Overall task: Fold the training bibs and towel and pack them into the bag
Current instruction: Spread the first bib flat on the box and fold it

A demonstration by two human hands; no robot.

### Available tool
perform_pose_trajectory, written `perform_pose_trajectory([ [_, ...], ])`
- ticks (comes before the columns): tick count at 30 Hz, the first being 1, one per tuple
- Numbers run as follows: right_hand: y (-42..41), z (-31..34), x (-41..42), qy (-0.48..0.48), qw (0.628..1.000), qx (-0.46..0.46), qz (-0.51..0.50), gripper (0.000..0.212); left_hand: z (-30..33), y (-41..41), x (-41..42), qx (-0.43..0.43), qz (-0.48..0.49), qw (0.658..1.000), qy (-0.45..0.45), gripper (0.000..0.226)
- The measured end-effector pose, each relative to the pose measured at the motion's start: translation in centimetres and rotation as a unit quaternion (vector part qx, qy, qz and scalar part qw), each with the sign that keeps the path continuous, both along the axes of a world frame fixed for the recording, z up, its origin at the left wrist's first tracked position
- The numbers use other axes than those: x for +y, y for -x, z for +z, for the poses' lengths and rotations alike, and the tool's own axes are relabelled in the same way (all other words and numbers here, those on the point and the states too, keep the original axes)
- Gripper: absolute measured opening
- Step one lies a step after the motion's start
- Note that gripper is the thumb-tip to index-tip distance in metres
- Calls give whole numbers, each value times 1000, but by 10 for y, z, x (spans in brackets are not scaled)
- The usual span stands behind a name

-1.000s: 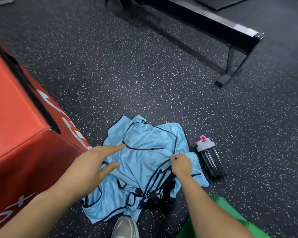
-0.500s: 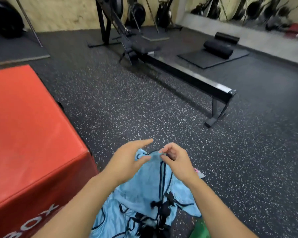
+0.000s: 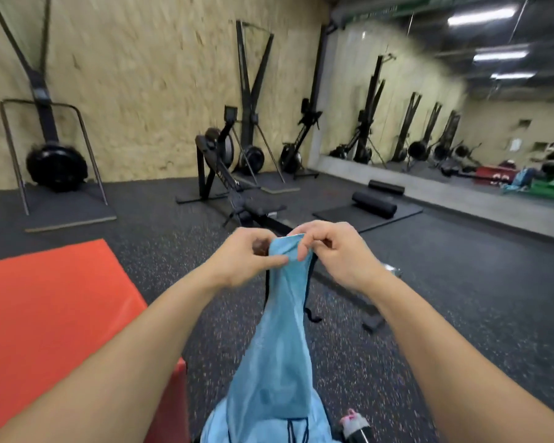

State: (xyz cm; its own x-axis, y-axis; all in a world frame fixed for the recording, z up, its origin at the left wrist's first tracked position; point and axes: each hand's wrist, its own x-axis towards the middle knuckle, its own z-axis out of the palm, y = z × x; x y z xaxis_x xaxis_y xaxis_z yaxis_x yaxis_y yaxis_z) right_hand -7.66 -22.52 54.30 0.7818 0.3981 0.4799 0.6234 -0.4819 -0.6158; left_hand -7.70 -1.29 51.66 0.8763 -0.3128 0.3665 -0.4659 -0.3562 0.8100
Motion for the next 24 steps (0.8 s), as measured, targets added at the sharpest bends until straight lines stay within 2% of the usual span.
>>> perform_pose_trajectory([
  [5, 32, 66, 34, 38, 998, -46, -29, 57, 77, 50, 29, -101, 89, 990, 34, 13],
  [7, 45, 91, 51, 23, 999, -46, -15, 45, 104, 73, 43, -132, 118, 984, 32, 16],
  [10, 68, 128, 80, -27, 996, -56, 57, 14, 138, 107, 70, -145, 131, 980, 40, 17],
  [12, 81, 154, 100, -54, 989, -94, 100, 6, 156, 129, 89, -147, 133, 979, 45, 17],
  [16, 112, 203, 142, -61, 977, -125, 159, 17, 180, 171, 118, -144, 140, 977, 70, 9],
  [19, 134, 232, 167, -72, 974, -134, 168, 22, 188, 201, 141, -139, 165, 976, 39, 19],
  [24, 155, 266, 189, -109, 971, -144, 154, 26, 185, 244, 171, -89, 173, 981, -6, 19],
])
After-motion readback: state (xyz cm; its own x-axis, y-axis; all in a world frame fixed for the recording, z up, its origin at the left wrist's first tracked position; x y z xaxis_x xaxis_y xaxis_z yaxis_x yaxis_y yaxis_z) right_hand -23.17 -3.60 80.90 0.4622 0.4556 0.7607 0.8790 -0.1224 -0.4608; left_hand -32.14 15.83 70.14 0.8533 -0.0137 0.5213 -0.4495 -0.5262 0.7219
